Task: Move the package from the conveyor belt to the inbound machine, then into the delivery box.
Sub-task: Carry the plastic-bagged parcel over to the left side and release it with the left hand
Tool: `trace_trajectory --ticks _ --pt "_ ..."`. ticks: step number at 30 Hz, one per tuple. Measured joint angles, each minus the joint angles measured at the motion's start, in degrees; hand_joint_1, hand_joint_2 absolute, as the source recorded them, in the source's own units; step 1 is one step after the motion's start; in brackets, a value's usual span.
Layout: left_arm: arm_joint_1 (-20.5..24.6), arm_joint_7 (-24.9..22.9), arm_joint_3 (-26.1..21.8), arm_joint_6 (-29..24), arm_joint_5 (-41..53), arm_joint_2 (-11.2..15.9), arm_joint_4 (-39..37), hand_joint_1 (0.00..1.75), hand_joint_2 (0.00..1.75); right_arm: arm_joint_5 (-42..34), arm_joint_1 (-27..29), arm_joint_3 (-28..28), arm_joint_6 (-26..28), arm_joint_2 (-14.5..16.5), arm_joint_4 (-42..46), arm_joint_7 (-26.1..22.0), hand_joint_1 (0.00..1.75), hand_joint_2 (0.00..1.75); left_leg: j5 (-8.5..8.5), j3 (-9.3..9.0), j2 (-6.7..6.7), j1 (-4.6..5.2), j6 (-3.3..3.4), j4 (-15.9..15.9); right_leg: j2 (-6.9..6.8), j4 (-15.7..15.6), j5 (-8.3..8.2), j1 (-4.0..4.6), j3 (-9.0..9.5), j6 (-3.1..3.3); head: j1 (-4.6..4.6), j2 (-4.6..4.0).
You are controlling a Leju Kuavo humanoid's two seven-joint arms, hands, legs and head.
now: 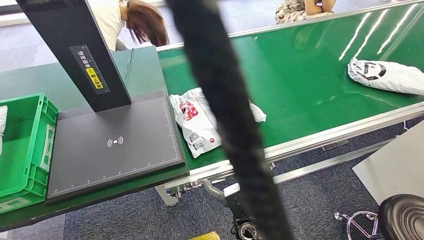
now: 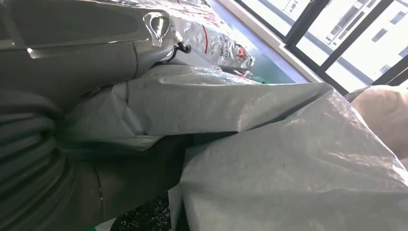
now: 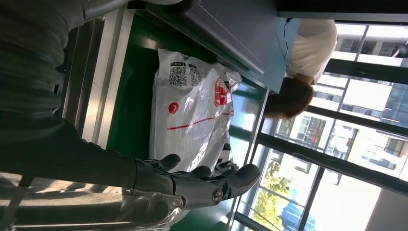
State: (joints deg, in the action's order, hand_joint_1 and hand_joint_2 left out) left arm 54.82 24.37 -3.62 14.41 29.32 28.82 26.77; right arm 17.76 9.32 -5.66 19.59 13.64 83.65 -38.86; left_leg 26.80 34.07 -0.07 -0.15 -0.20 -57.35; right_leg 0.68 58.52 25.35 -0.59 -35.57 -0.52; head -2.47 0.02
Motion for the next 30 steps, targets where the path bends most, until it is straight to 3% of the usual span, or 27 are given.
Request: trace_trajectory --ticks 2,4,14,30 --pt "-0.34 0.01 0.02 -0.03 0.35 -0.03 0.0 0.52 1.75 -0.16 -0.01 -0.07 0.2 0.0 0.0 0.0 0.0 1.75 0.0 0.0 0.0 0.0 0.0 0.0 0.0 0.0 0.0 0.0 -0.01 0.0 0.0 0.0" --pt "-0.4 -0.28 0.05 -0.01 0.65 -0.1 -0.01 0.0 1.75 -0.46 -0.02 -0.11 0.49 0.0 -0.01 -0.01 0.0 1.75 0.0 0.0 0.0 0.0 0.0 0.0 0.0 0.0 0.0 0.01 -0.01 0.0 -0.01 0.0" --pt "0.74 -2.05 0.08 1.42 0.93 -0.79 -0.15 0.0 1.75 -1.21 -0.01 -0.15 0.89 0.0 -0.01 -0.15 0.0 1.75 0.0 -0.01 -0.01 -0.01 0.0 0.0 0.01 0.0 -0.01 0.01 -0.02 0.02 -0.01 0.0" --pt "0.65 0.31 0.07 1.77 -0.94 -1.08 -0.16 0.0 1.75 -0.99 -0.01 0.21 0.2 0.0 -0.02 -0.78 0.0 1.75 0.0 -0.01 -0.01 0.0 0.0 0.0 0.01 0.0 -0.01 0.01 -0.02 0.02 -0.01 0.0"
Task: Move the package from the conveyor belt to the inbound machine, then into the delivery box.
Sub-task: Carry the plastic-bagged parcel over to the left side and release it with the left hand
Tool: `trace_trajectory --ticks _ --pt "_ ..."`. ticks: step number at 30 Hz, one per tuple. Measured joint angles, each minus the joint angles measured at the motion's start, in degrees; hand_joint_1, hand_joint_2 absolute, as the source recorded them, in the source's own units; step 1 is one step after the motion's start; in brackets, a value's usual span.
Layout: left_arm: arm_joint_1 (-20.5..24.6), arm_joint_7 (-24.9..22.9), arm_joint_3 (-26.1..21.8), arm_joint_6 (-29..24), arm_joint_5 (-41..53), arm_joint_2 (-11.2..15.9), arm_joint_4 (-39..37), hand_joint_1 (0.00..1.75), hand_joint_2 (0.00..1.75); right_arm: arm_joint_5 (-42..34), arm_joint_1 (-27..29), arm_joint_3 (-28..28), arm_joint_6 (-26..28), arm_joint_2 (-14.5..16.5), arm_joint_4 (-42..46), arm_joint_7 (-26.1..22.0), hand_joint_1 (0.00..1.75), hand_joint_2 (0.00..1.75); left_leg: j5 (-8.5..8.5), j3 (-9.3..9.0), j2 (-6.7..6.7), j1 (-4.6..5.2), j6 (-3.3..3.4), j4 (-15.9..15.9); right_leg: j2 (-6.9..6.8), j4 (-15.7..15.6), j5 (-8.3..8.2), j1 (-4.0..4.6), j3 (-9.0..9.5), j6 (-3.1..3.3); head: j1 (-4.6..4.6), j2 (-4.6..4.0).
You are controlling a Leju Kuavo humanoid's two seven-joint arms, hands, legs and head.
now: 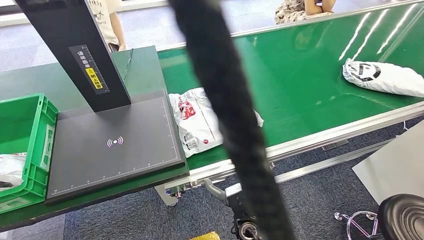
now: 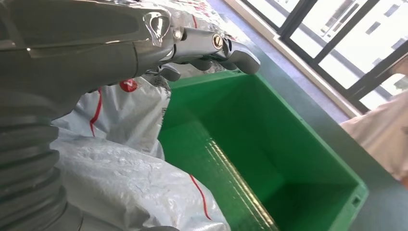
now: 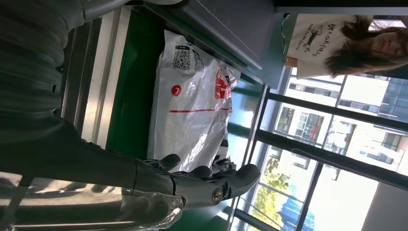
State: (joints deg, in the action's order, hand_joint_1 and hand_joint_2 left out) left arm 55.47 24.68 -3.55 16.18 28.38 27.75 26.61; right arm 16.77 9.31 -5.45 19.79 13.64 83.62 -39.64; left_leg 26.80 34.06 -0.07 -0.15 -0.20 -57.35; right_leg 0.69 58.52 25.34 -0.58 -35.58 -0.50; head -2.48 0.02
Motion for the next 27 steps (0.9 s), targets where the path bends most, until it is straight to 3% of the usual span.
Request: trace_trajectory --ticks 5,13,18,22,27 --pt "-1.68 5.04 -0.02 0.46 -3.31 -1.94 1.86 0.0 1.75 1.23 -0.19 -0.04 -0.26 0.0 -0.02 0.0 0.0 1.75 0.0 -0.01 0.04 0.0 0.0 -0.01 -0.03 -0.01 0.0 0.0 0.0 0.0 0.0 0.0" --pt "-7.28 6.88 1.12 0.57 -19.29 -11.6 17.16 0.0 1.75 0.98 -1.78 -1.62 0.62 0.0 -0.55 0.43 0.0 1.75 0.02 -0.06 0.09 0.07 0.01 -0.02 -0.07 -0.03 -0.03 -0.09 0.11 -0.04 -0.01 0.0" --pt "-17.74 10.18 4.49 -2.71 -26.53 -16.26 30.3 0.0 1.75 0.55 -1.49 -2.96 1.53 0.0 -0.54 0.69 0.0 1.75 0.16 -0.13 -0.02 0.09 -0.07 -0.01 0.05 -0.03 0.0 -0.1 0.09 -0.03 0.0 0.0" --pt "-28.61 14.15 6.74 -4.03 -28.4 -19.76 39.91 0.0 1.75 0.15 -0.88 -3.17 2.08 0.0 -0.47 1.05 0.0 1.75 0.22 -0.14 -0.03 0.08 -0.07 -0.01 0.06 -0.05 0.08 -0.1 0.08 -0.04 -0.01 0.0" --pt "-39.73 15.31 9.71 -5.18 -29.02 -25.58 50.89 0.0 1.75 -0.26 0.53 -3.24 2.72 0.0 -0.09 1.31 0.0 1.75 0.26 -0.09 0.0 0.09 -0.03 -0.01 0.03 -0.08 0.13 -0.11 0.1 -0.08 -0.01 0.0"
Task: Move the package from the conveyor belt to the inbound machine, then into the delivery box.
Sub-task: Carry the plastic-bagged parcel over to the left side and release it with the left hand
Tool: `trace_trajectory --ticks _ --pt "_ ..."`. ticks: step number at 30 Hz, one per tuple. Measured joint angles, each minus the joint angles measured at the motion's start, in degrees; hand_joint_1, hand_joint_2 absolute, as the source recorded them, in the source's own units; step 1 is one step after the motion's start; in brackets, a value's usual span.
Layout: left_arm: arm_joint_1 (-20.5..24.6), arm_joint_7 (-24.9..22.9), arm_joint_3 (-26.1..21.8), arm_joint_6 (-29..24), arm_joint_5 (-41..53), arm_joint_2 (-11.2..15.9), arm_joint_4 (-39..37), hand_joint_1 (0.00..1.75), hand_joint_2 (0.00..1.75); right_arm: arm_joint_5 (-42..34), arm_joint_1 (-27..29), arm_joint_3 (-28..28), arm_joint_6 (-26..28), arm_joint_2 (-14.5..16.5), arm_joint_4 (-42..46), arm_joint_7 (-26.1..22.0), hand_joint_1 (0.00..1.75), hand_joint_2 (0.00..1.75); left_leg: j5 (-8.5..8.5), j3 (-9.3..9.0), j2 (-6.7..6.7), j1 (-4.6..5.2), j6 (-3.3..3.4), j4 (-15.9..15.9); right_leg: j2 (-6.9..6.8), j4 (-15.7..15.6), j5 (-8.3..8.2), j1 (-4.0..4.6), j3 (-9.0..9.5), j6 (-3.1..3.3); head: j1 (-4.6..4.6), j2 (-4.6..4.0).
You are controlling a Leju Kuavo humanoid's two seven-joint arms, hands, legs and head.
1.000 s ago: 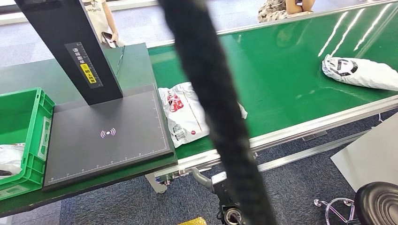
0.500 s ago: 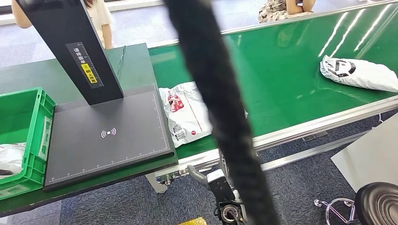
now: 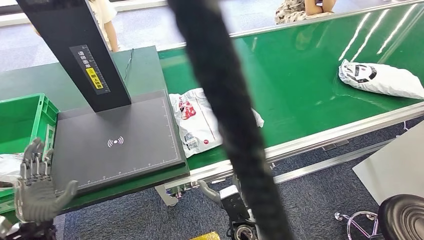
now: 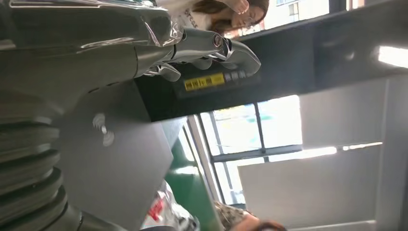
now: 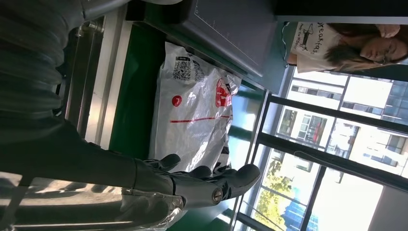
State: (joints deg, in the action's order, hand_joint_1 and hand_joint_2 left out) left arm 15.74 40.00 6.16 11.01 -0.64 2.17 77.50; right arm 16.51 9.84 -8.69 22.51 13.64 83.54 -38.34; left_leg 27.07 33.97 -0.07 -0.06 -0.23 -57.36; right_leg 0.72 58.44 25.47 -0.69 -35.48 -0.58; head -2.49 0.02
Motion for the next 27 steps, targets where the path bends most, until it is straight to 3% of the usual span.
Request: trace_trajectory --ticks 4,9,17,21,22,26,27 --pt "-6.33 0.08 1.92 -1.86 -0.74 -5.28 8.06 0.0 1.75 -0.13 0.88 -0.26 0.06 0.0 0.19 0.61 0.0 1.75 0.04 -0.02 0.0 0.01 0.02 0.0 0.0 -0.01 0.0 -0.02 0.03 -0.01 0.0 0.0" --pt "-12.84 -0.57 5.22 -10.36 1.11 -11.07 15.03 0.0 1.75 -0.06 1.47 -1.14 0.19 0.0 0.67 1.49 0.0 1.75 0.09 -0.05 0.01 0.0 0.02 0.0 0.0 -0.02 0.0 -0.01 0.05 -0.01 0.0 0.0" --pt "-17.18 -0.19 6.82 -12.84 1.94 -17.0 10.32 0.0 1.75 0.24 1.76 -3.23 0.81 0.0 1.05 3.0 0.0 1.75 0.09 -0.1 0.03 -0.01 0.02 0.01 -0.02 -0.01 0.01 0.01 0.11 -0.02 -0.01 0.0" --pt "-17.65 -0.15 6.17 -10.98 0.73 -17.56 5.79 0.0 1.75 1.95 1.15 -4.16 0.35 -0.05 0.96 3.87 0.0 0.0 0.09 -0.13 0.02 -0.02 0.02 0.01 -0.01 -0.01 0.01 0.01 0.13 -0.02 -0.02 0.0" --pt "-17.67 -0.14 5.98 -10.59 0.76 -17.65 4.86 0.0 1.75 2.71 0.71 -4.36 0.33 -0.16 0.81 3.98 0.0 0.0 0.09 -0.13 0.02 -0.02 0.02 0.01 -0.01 -0.01 0.01 0.01 0.14 -0.02 -0.02 0.0" --pt "-17.44 -0.08 5.54 -9.16 1.11 -17.9 1.83 0.0 1.75 6.55 -2.79 -5.2 0.47 -1.37 -0.73 4.89 0.0 1.75 0.08 -0.16 0.01 -0.01 0.03 0.0 0.0 -0.01 0.0 0.01 0.17 -0.02 -0.03 0.0" --pt "-17.31 -0.07 5.5 -8.87 1.17 -17.95 1.29 0.0 1.75 7.33 -4.18 -5.31 0.49 -1.86 -1.41 5.56 0.0 1.75 0.07 -0.17 0.0 -0.01 0.04 0.0 0.0 -0.01 -0.01 0.0 0.18 -0.02 -0.03 0.0"
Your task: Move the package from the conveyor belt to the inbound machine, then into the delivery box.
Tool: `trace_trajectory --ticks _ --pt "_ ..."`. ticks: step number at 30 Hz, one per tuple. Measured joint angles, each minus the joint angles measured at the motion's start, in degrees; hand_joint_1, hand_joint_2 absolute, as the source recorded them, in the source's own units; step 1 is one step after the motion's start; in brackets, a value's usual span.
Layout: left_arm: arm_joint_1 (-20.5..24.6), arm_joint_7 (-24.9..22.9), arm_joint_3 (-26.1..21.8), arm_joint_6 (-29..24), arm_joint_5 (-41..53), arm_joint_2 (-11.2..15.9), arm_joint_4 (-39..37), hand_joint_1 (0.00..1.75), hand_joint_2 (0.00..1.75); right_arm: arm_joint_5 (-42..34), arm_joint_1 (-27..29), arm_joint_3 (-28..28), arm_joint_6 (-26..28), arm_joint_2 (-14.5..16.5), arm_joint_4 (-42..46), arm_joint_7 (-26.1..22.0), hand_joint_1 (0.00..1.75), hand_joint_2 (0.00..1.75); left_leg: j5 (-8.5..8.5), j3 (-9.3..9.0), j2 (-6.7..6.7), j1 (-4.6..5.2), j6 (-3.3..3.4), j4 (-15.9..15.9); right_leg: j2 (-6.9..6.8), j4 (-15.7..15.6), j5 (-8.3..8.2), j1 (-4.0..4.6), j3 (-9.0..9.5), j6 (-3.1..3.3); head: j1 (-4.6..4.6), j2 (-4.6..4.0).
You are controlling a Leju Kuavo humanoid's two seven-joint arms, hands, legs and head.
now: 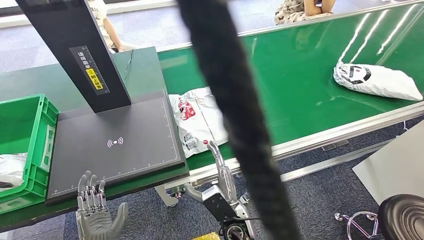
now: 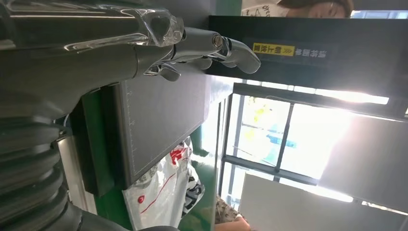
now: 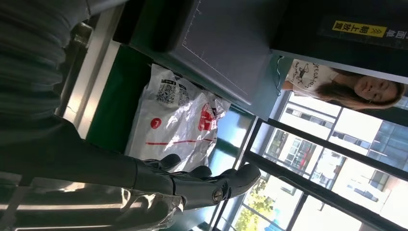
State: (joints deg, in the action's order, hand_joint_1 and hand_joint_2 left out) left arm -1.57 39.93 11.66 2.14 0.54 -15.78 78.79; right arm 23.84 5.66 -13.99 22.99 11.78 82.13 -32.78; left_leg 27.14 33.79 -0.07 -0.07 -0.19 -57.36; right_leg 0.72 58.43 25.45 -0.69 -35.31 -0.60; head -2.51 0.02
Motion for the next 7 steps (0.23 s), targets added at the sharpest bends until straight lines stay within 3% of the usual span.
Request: trace_trajectory --ticks 7 --pt "0.87 0.04 -0.01 1.31 0.07 -0.11 -2.42 0.0 1.75 2.71 -14.55 0.62 -1.89 -5.66 -9.01 4.57 0.0 1.75 -0.08 -0.11 -0.02 0.01 0.08 -0.03 0.01 0.0 -0.1 -0.05 0.13 -0.05 0.0 0.0"
